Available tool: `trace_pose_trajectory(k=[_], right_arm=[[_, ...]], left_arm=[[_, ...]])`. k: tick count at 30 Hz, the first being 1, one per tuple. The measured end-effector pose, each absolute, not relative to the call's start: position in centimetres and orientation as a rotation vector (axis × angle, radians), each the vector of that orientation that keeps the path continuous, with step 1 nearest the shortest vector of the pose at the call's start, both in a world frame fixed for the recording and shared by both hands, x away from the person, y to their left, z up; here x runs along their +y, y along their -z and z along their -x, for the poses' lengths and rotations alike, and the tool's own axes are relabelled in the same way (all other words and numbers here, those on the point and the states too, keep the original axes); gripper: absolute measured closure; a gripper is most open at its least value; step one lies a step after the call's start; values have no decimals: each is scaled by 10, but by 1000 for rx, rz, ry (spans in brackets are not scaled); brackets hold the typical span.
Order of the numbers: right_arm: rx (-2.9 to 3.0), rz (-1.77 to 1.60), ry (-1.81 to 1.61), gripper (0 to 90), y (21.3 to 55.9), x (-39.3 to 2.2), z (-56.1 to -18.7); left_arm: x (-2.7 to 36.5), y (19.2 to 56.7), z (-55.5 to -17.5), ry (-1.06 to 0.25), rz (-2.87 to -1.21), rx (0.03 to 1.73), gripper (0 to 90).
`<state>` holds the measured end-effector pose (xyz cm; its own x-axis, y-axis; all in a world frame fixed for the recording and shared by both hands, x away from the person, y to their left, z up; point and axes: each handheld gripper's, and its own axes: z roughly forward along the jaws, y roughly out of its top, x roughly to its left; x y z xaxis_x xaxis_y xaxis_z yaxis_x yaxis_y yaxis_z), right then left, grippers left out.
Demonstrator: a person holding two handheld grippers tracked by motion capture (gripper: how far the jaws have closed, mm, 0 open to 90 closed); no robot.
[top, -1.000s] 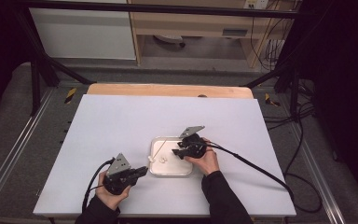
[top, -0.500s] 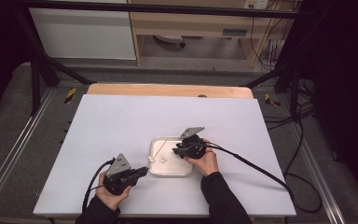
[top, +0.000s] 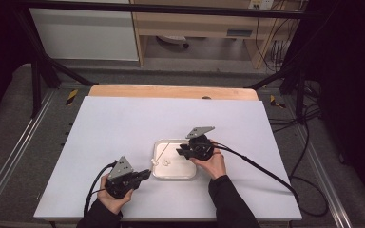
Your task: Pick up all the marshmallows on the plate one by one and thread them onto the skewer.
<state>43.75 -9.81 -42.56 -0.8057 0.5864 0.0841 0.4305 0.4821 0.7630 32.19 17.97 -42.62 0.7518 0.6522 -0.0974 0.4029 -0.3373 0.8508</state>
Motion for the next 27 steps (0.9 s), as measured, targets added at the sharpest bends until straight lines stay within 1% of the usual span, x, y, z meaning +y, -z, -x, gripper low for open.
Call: trace_pose_trajectory(k=[7, 18, 27], right_arm=[[2493, -918, -1372, 732, 402, -118, -428], [2428, -963, -1532, 733, 385, -144, -416], [2381, -988, -1704, 737, 368, -153, -408]], left_arm=[[179, 426, -322, -321, -1977, 797, 886], [179, 426, -321, -319, -1975, 792, 886], [177, 426, -320, -315, -1973, 772, 886]])
